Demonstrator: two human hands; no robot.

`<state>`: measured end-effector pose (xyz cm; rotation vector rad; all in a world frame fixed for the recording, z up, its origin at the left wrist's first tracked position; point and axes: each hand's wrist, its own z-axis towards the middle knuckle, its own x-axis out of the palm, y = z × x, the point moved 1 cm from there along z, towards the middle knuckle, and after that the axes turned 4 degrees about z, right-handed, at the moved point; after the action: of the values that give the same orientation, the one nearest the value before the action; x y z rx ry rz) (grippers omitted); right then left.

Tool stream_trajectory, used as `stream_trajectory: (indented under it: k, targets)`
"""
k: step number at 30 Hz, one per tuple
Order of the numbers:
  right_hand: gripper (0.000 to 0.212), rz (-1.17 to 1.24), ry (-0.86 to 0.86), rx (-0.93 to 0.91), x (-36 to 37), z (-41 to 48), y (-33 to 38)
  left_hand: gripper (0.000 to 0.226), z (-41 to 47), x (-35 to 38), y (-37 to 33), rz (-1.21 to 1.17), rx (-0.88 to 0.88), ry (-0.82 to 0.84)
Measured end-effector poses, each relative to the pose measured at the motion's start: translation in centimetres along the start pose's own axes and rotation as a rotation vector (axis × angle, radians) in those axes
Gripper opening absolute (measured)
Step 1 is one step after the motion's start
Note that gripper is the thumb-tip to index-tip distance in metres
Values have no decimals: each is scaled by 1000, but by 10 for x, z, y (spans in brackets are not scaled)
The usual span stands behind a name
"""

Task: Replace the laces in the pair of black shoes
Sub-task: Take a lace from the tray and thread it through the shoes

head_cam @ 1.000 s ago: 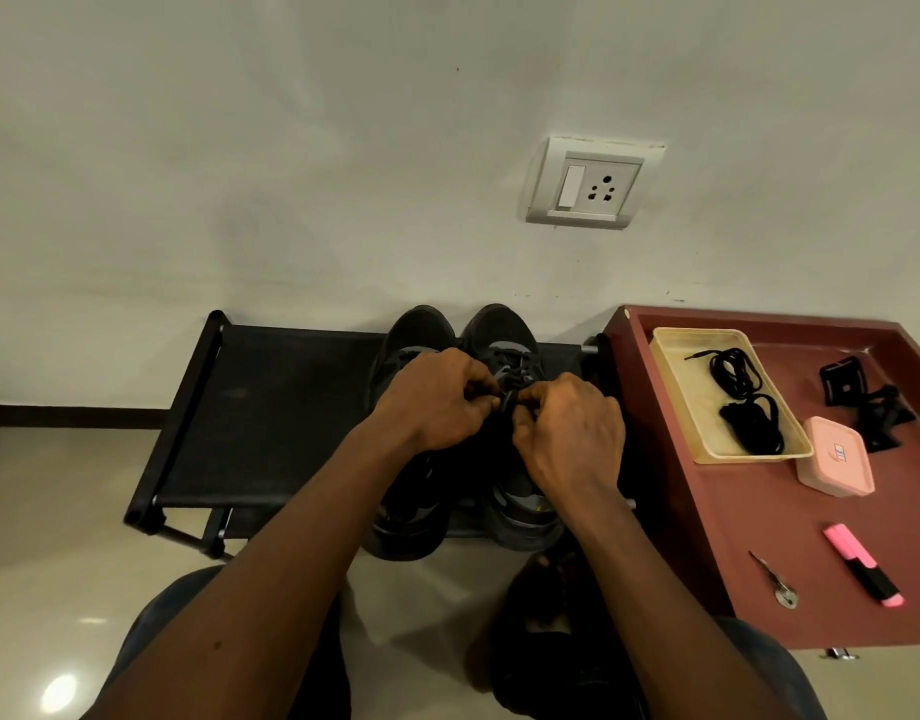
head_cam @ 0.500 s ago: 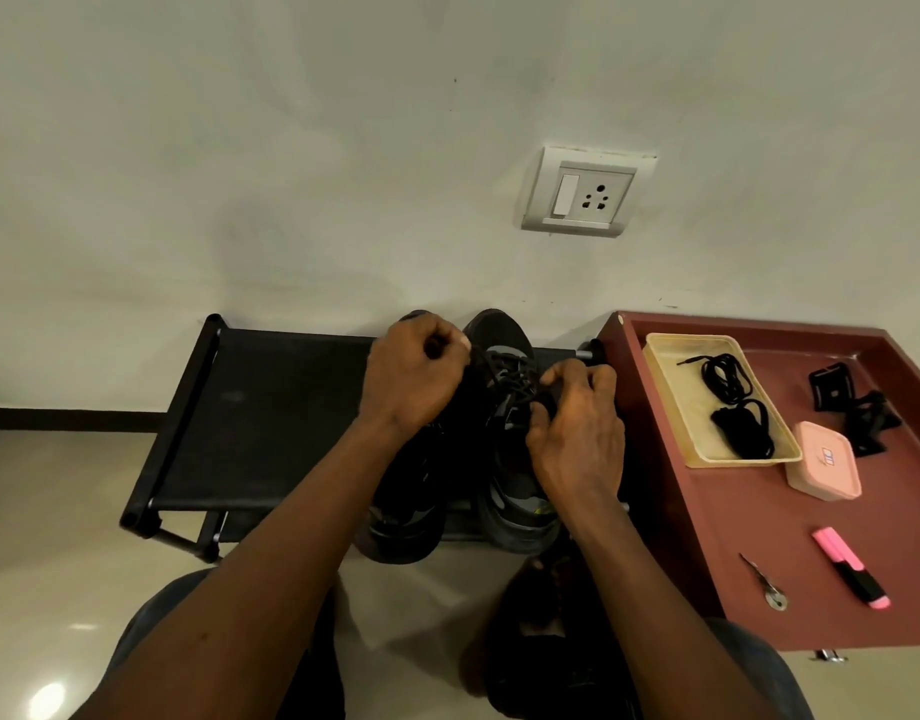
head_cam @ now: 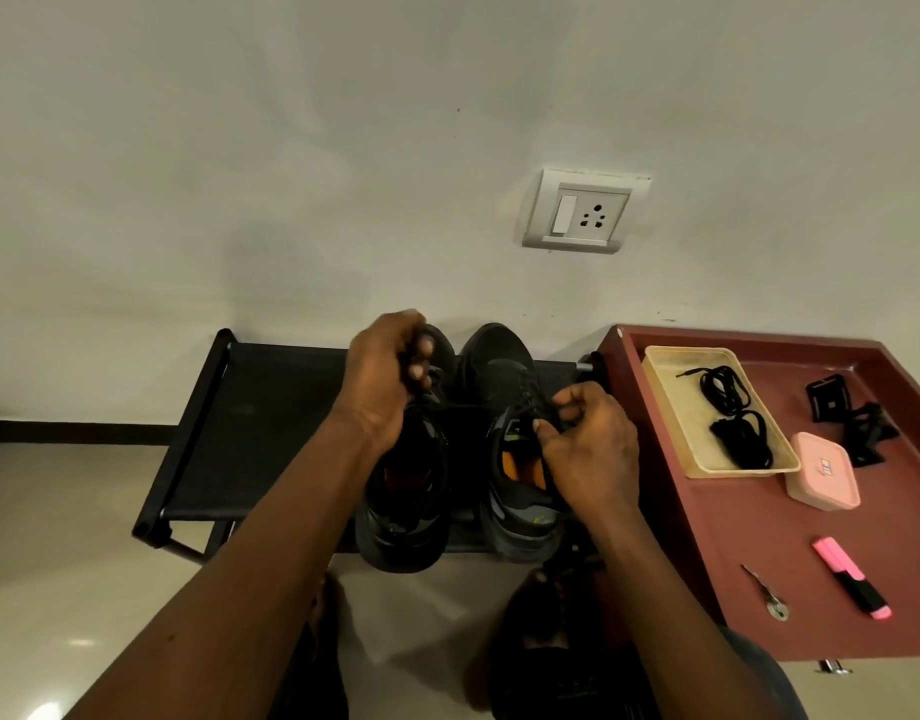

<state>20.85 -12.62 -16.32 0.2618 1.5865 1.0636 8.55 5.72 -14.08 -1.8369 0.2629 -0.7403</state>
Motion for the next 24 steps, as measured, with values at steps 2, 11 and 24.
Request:
stream_trajectory:
  k: [2, 11, 24]
  targets:
    - [25, -20, 17, 17, -4, -4, -5, 17, -3, 9, 10, 496, 153, 124]
    - [12, -144, 42, 7, 1, -1, -5, 14, -9, 34, 44, 1332, 379, 250]
    - [15, -96, 87, 54, 2, 9, -12, 18, -11, 27, 15, 612, 330, 172]
